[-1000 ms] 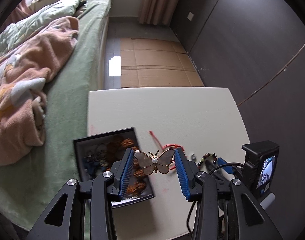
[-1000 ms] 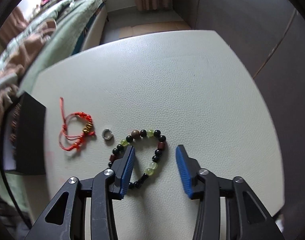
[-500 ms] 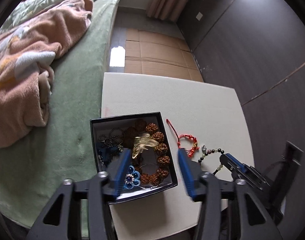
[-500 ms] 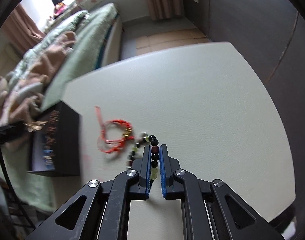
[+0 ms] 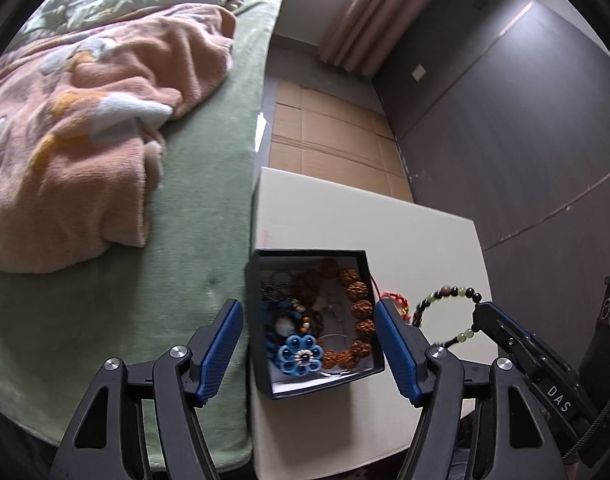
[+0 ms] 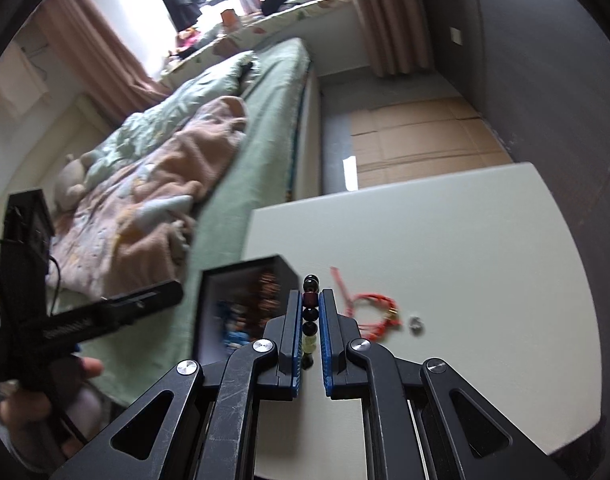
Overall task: Organize jewelry
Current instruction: 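Drop the butterfly into the box with left tool while right tool drops the bead bracelet in, then move the left tool to the red string bracelet and grasp it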
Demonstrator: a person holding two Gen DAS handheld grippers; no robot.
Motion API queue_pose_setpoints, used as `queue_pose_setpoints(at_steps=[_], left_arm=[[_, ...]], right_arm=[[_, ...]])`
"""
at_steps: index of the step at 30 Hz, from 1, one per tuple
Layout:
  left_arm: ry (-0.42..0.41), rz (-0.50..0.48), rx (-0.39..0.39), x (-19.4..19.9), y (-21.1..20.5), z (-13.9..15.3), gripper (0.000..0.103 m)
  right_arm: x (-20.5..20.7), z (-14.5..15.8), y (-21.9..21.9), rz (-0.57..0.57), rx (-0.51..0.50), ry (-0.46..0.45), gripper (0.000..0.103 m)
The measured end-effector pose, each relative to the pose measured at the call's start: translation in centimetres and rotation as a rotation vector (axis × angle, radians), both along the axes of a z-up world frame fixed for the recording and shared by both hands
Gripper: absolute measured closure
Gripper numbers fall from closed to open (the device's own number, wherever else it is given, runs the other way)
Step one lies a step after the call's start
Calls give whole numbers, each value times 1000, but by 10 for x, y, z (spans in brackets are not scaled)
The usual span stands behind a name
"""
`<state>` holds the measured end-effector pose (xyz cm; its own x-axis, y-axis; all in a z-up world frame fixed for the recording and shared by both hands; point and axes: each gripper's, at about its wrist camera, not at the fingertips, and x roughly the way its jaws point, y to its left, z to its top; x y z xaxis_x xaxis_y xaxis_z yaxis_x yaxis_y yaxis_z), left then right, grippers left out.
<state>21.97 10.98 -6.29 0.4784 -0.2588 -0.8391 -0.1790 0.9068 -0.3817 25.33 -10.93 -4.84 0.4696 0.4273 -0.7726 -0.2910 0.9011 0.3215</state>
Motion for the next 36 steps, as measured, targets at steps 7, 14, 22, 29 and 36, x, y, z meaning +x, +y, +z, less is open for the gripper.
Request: queue_pose_setpoints(at_steps=[7, 14, 22, 29, 36], left_arm=[[-1, 61, 8, -13, 23, 3, 34], [-5, 96, 2, -20, 36, 3, 17], [-52, 58, 6, -22, 22, 8, 0], [-91, -17, 1, -18, -8, 13, 0], [-105, -97, 36, -12, -47, 12, 0]], right_arm=[[9, 1, 43, 81, 45, 27, 94], [11, -10, 68, 121, 20, 63, 94], [6, -10, 32, 74, 76, 48, 52], [-5, -16, -32, -39, 78, 52, 52], [-14, -27, -89, -145, 82, 71, 52]])
